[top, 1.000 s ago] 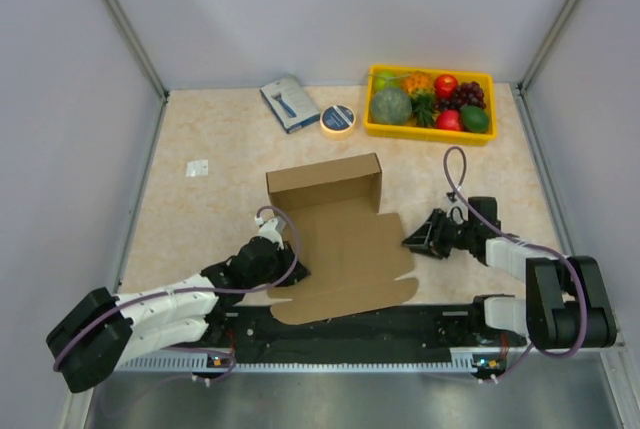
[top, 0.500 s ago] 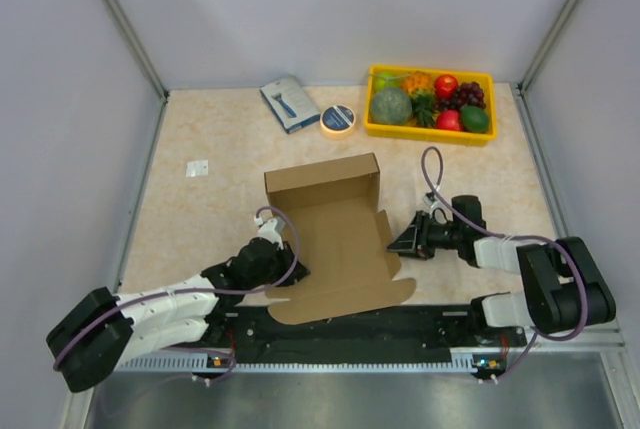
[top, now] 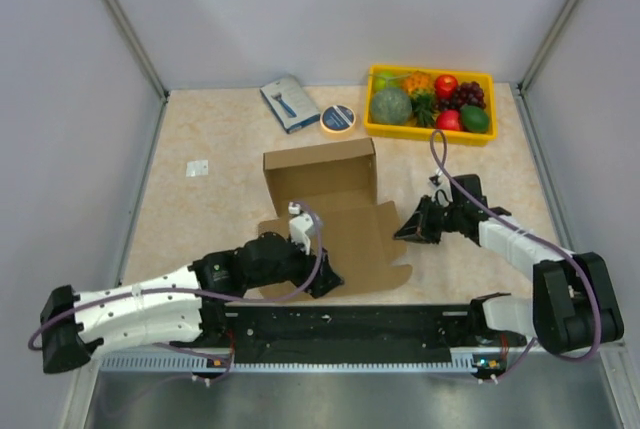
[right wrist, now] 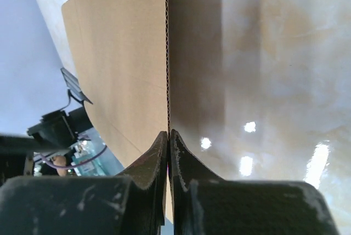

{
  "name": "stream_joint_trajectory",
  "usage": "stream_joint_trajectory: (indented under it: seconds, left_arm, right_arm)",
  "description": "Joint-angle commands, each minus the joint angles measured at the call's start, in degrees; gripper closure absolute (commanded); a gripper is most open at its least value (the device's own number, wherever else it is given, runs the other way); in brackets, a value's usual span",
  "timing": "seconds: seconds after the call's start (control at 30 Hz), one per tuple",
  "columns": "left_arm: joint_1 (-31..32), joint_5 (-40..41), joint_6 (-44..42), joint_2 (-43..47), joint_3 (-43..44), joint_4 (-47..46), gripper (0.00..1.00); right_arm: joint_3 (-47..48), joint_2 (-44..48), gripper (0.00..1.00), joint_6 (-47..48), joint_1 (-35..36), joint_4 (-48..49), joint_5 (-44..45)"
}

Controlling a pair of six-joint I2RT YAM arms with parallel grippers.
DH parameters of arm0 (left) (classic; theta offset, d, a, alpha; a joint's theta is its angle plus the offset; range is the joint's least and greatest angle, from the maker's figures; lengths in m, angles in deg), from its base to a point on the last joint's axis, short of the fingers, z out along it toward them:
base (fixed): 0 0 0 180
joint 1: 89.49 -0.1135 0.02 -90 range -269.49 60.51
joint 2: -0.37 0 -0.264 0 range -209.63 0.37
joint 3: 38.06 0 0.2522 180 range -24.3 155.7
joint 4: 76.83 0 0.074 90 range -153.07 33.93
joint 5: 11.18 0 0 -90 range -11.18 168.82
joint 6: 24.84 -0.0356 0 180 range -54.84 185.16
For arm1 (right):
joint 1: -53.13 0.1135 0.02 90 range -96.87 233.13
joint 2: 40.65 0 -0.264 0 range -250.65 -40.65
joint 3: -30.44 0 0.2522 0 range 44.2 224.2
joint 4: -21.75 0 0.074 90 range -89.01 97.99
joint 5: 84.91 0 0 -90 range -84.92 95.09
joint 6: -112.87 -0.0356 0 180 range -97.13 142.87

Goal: Fold the paper box

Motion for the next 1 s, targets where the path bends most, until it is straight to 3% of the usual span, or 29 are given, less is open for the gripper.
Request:
stream_joint_trajectory:
  seconds: [0.0, 0.03, 0.2, 0.23, 0.37, 0.53, 0.57, 0.67, 0.7, 0.8, 0.87, 0.93, 0.97]
  left_arm:
    - [12.94, 15.9, -13.07, -7.96, 11.66, 11.2, 0.22]
    - [17.84, 19.71, -15.78, -10.0, 13.77, 13.24, 0.15]
    - [27.02, 31.06, -25.29, -26.5, 26.43, 20.9, 0.08]
    - [29.99, 37.18, -27.83, -29.07, 27.84, 23.17, 0.07]
    - [33.62, 52.66, -31.35, -41.9, 34.52, 28.28, 0.08]
    - [35.65, 56.21, -38.83, -46.5, 32.78, 22.76, 0.12]
    - [35.56, 58.57, -38.93, -46.85, 32.69, 22.23, 0.14]
    - [34.42, 64.04, -38.57, -50.26, 33.65, 23.28, 0.35]
    - [34.33, 65.79, -38.58, -50.89, 33.92, 24.06, 0.51]
    - [34.33, 65.54, -38.49, -50.98, 35.06, 25.73, 0.66]
    - [34.42, 65.1, -37.18, -49.06, 36.2, 27.75, 0.85]
    - [34.59, 64.93, -33.06, -47.3, 39.17, 33.45, 0.97]
    - [34.68, 64.49, -31.65, -45.46, 40.58, 36.0, 1.0]
  right_arm:
    - [6.5, 1.0, 1.0, -3.31, 0.49, -9.0, 0.09]
    - [6.77, 0.65, 1.0, -3.31, 0.49, -9.27, -1.05]
    - [6.6, -0.68, 1.0, -4.36, 0.32, -9.36, -3.52]
    - [6.6, -0.5, 1.0, -4.62, 0.32, -9.28, -4.13]
    - [6.77, 0.9, 1.0, -5.41, 0.4, -9.28, -3.87]
    - [6.16, 1.26, 1.0, -6.12, 0.23, -9.1, -5.01]
    - [5.72, 2.04, 1.0, -6.47, 0.23, -9.01, -5.19]
    - [5.19, 3.54, 1.0, -7.17, 0.23, -9.01, -5.54]
    - [5.19, 3.81, 1.0, -7.26, 0.23, -9.1, -5.8]
    - [5.63, 5.73, 1.0, -6.91, 0.23, -9.28, -5.8]
    - [7.46, 7.66, 0.67, -4.64, 0.05, -11.89, -5.19]
    - [10.1, 11.35, 0.34, -0.17, -0.91, -15.76, -1.95]
    - [13.59, 12.76, 0.27, 1.42, -2.48, -17.61, -0.72]
